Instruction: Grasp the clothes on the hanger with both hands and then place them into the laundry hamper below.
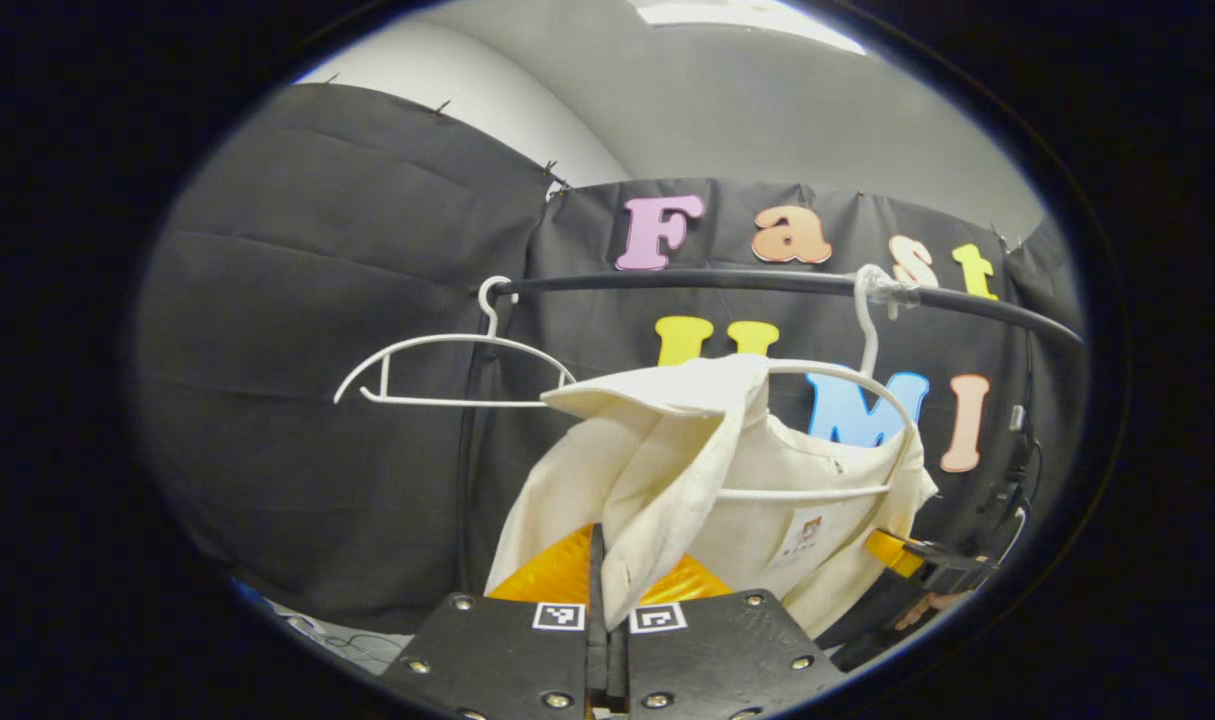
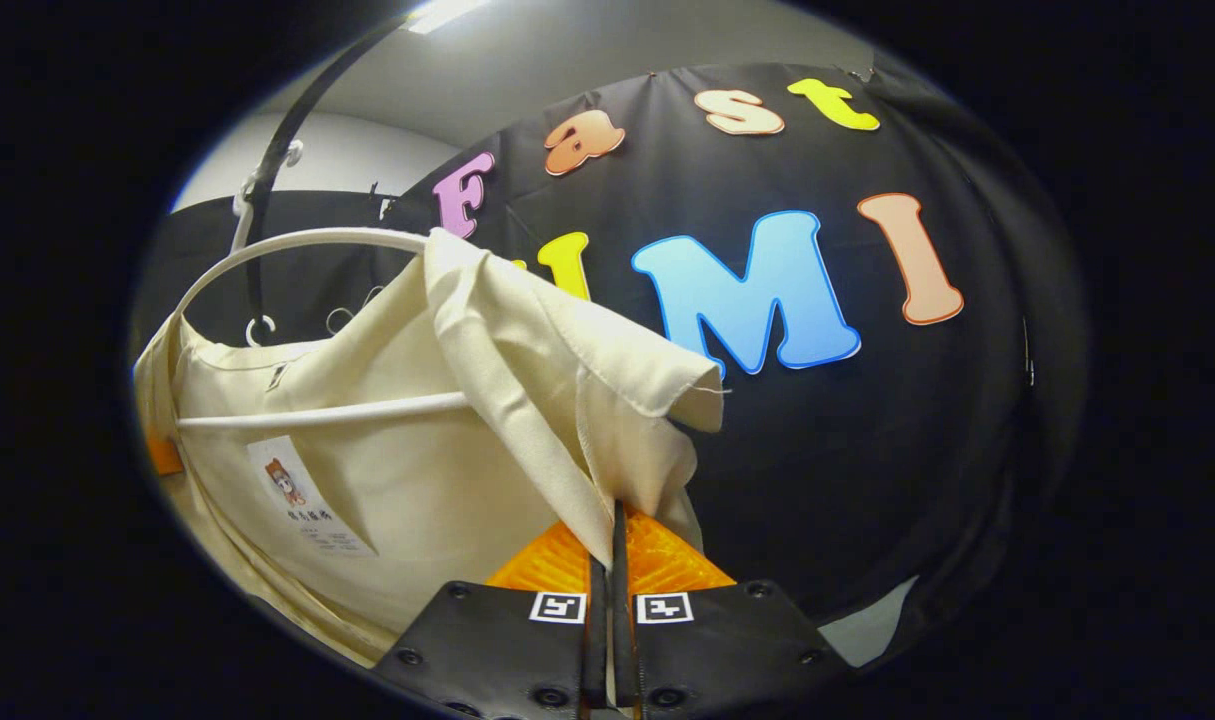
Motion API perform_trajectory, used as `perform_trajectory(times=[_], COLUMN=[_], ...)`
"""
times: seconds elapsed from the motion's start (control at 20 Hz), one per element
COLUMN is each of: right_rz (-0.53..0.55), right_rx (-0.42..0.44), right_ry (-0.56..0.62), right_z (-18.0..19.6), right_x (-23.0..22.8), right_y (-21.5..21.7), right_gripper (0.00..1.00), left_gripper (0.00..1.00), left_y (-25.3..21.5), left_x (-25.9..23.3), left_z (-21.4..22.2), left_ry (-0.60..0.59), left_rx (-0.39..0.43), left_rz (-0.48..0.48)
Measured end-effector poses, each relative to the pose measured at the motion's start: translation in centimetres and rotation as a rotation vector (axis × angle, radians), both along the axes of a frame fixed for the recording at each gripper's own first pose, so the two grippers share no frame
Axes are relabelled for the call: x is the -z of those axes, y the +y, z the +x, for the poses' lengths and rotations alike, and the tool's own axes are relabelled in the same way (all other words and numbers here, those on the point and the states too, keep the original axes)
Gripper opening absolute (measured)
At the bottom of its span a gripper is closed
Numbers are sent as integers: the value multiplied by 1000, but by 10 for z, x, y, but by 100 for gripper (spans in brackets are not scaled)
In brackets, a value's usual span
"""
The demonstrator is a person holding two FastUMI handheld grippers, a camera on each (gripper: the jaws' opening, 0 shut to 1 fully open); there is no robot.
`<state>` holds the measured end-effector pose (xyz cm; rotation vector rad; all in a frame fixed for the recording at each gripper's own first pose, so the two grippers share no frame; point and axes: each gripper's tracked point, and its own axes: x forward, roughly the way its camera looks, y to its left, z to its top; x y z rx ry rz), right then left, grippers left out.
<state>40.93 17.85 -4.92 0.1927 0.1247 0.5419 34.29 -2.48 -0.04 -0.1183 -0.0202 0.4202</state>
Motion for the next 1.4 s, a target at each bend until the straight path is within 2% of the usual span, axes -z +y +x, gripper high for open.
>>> perform_trajectory(times=[0.25,0.45,0.7,0.8,0.9,1.05,1.2,1.4], right_rz=[34,67,87,90,82,75,57,57], right_rx=[80,141,187,195,197,193,190,179], right_ry=[-48,-75,-100,-100,-100,-115,-133,-144], right_z=[19,23,34,39,42,44,45,48], right_x=[-22,-33,-48,-51,-51,-54,-55,-58], right_y=[-19,-37,-43,-42,-41,-37,-34,-29], right_gripper=[4,4,4,4,4,4,4,4], left_gripper=[1,1,1,1,1,1,1,1], left_y=[10,17,22,22,9,0,8,27], left_x=[-17,-26,-36,-38,-37,-42,-62,-67], left_z=[-5,-7,-15,-18,-19,-29,-36,-28], left_ry=[-30,-64,-81,-80,-57,-42,-103,-144], left_rx=[-29,-39,3,37,123,198,180,143], left_rz=[16,-25,-62,-85,-124,-130,-104,-134])
